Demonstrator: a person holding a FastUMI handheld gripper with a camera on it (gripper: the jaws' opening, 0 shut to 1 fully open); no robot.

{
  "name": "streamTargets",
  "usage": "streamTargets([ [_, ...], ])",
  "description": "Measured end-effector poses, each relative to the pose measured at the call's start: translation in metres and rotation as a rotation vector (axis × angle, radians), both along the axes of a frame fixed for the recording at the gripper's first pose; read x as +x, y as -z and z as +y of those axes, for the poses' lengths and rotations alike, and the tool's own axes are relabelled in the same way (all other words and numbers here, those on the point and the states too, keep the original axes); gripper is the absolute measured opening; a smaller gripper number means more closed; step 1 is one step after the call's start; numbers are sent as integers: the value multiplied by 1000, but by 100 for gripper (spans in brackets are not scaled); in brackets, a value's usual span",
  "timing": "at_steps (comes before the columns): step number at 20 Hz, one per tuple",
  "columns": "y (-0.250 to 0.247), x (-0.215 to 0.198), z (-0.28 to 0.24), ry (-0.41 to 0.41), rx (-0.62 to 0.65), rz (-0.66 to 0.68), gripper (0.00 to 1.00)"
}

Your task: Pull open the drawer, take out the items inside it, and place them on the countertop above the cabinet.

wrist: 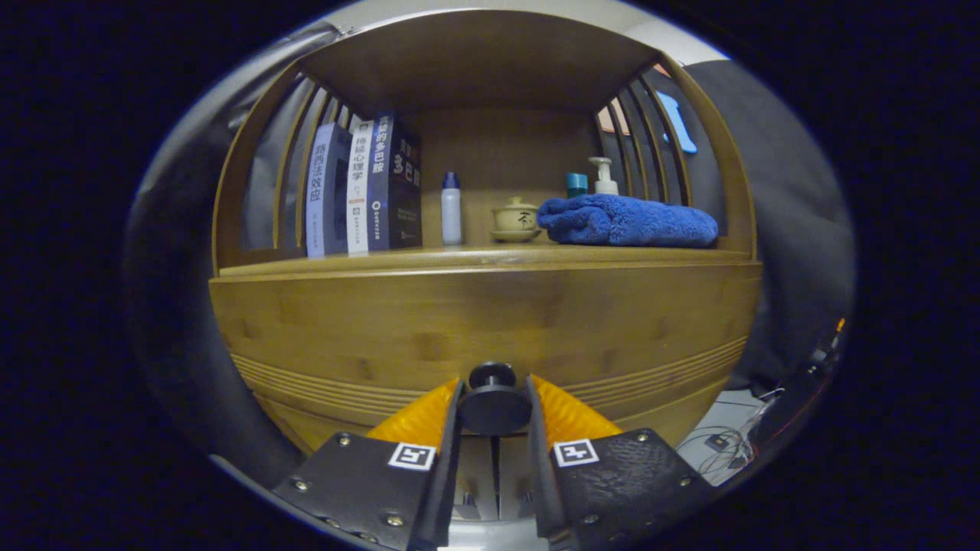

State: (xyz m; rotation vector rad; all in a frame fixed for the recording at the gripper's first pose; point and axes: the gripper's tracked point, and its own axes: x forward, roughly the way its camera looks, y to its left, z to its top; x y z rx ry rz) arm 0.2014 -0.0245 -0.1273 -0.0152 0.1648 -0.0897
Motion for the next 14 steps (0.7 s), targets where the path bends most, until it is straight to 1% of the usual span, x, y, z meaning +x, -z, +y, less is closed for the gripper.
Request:
streamTargets([
  [3, 5, 1, -1, 0, -19, 67, 35],
  [6, 6, -12, 1, -20, -21, 110, 35],
  [8, 11, -35, 2, -35, 13, 104, 35],
  [9, 23, -50, 0, -33, -3, 134, 35],
  [10, 24, -67, -10, 2, -31, 131, 27],
  [11, 19, -77, -21, 32, -26, 106, 18],
  [12, 9, -72, -22, 42, 18, 41, 10],
  [13, -2, -68, -18, 28, 60, 3, 10],
  [14, -8, -67, -11, -5, 73, -11, 14],
])
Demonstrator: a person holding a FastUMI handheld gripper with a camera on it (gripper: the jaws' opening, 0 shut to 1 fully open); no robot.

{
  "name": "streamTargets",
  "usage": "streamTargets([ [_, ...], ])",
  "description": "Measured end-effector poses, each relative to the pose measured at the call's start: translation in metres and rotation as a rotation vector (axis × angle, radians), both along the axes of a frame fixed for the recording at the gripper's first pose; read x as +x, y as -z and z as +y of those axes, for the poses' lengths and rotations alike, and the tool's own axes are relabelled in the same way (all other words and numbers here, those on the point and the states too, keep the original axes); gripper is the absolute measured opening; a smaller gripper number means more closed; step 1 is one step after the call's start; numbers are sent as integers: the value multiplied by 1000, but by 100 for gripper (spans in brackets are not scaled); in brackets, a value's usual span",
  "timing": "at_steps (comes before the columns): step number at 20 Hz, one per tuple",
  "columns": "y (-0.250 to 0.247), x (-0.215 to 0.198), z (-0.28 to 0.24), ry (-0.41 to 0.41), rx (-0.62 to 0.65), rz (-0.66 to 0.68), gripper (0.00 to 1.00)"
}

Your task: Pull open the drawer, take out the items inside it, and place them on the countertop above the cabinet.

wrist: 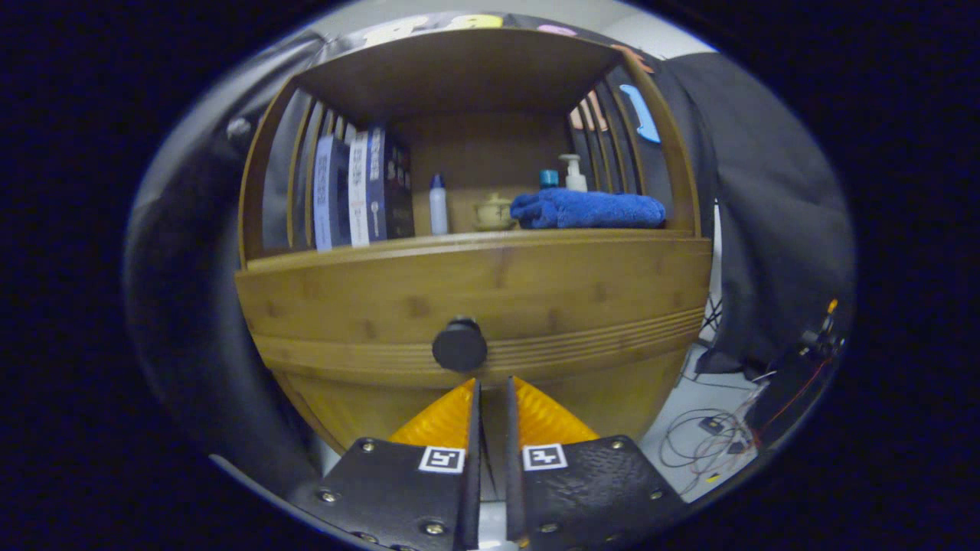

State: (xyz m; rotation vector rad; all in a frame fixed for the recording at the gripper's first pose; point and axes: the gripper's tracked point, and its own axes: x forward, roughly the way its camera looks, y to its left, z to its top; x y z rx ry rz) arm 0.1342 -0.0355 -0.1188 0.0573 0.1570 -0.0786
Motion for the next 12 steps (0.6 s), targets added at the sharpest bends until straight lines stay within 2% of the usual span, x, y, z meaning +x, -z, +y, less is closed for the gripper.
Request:
streamTargets([
  [2, 0, 5, 18, -83, -33, 21, 17],
  [4, 13, 20, 24, -88, -85, 75, 52],
  [6, 19, 29, 17, -49, -83, 104, 87],
  [8, 17, 51, 20, -48, -33, 96, 87],
  [9, 13, 59, 13, -13, -20, 80, 87],
  [11, 8, 48, 13, -12, -26, 72, 58],
  [12, 9, 56, 13, -22, -25, 71, 44],
])
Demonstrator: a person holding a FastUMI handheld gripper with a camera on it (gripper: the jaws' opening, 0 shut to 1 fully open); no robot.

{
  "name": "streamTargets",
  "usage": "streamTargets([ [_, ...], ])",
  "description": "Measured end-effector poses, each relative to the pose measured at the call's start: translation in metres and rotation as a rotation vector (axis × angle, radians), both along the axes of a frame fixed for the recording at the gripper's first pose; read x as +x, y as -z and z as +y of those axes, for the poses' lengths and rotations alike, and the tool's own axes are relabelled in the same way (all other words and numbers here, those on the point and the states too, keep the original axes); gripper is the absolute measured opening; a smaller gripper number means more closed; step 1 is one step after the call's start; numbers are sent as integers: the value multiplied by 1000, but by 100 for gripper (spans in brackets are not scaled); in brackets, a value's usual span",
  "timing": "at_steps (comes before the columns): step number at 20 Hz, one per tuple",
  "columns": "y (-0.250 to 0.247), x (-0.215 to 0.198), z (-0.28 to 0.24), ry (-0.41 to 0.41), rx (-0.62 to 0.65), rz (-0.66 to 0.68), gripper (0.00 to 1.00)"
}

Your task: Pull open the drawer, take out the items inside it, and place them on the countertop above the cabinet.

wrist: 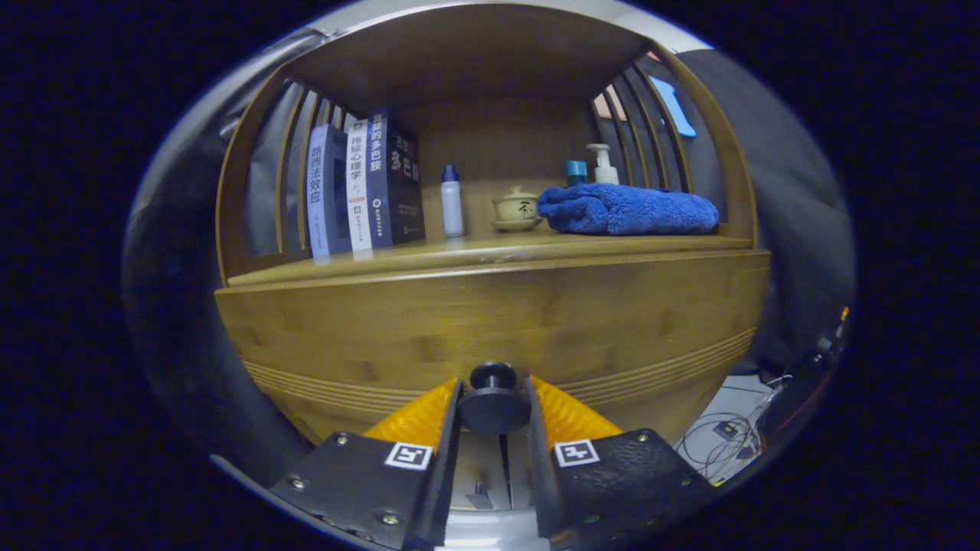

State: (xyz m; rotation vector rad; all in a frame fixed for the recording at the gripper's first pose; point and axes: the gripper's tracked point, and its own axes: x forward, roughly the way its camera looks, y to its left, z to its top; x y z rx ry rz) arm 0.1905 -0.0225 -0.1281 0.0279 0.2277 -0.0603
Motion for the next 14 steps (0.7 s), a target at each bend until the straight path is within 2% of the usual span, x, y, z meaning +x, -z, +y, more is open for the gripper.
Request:
streamTargets([
  [1, -1, 1, 2, -14, 16, -6, 39],
  [2, 3, 5, 2, -29, 23, -5, 39],
  [3, 0, 3, 2, -36, 32, -6, 33],
  [7, 0, -9, 2, -46, 9, 7, 32],
  [12, -1, -41, 2, 7, -22, -4, 32],
  [14, -2, -42, 1, 28, -55, 9, 32],
])
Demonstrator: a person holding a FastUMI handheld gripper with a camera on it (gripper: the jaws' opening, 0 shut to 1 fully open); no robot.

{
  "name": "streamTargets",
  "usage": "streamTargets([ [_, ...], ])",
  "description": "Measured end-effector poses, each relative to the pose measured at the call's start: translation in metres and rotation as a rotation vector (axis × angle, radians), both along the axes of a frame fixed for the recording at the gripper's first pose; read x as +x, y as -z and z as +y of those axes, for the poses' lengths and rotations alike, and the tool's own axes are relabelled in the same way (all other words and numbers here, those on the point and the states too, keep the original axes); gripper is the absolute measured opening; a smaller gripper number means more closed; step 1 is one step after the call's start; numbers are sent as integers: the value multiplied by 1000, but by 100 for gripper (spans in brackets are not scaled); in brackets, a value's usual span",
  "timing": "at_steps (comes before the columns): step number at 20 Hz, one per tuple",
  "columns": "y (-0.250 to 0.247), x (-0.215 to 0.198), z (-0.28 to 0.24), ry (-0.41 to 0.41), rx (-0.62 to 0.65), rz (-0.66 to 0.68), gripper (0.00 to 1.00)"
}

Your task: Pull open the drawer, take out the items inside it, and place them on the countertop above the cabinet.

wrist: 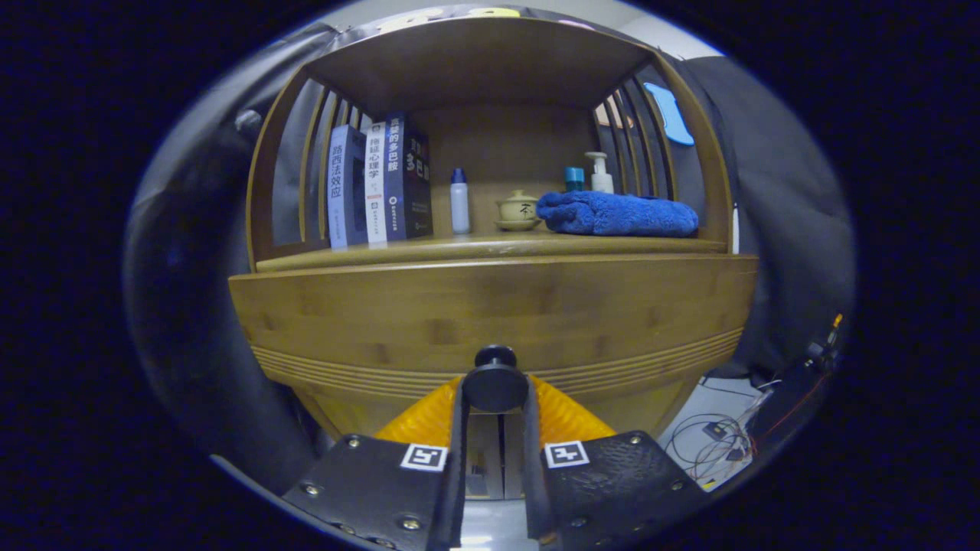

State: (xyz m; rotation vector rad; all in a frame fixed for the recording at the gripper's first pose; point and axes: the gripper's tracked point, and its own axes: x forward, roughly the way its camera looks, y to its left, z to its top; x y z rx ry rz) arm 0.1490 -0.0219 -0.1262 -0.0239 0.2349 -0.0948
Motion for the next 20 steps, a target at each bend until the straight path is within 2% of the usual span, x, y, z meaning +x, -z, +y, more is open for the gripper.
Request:
streamTargets([
  [2, -1, 1, 0, 6, -27, 1, 32],
  [4, -2, 1, -1, 12, -1, -20, 32],
  [7, -6, 15, -3, 36, 61, -65, 41],
  [12, -6, 27, -4, 62, 64, -59, 43],
  [15, -1, 22, -2, 78, 48, 1, 29],
  [17, -2, 10, 1, 61, 31, 31, 28],
  [20, -6, -21, 1, 49, 53, 6, 28],
])
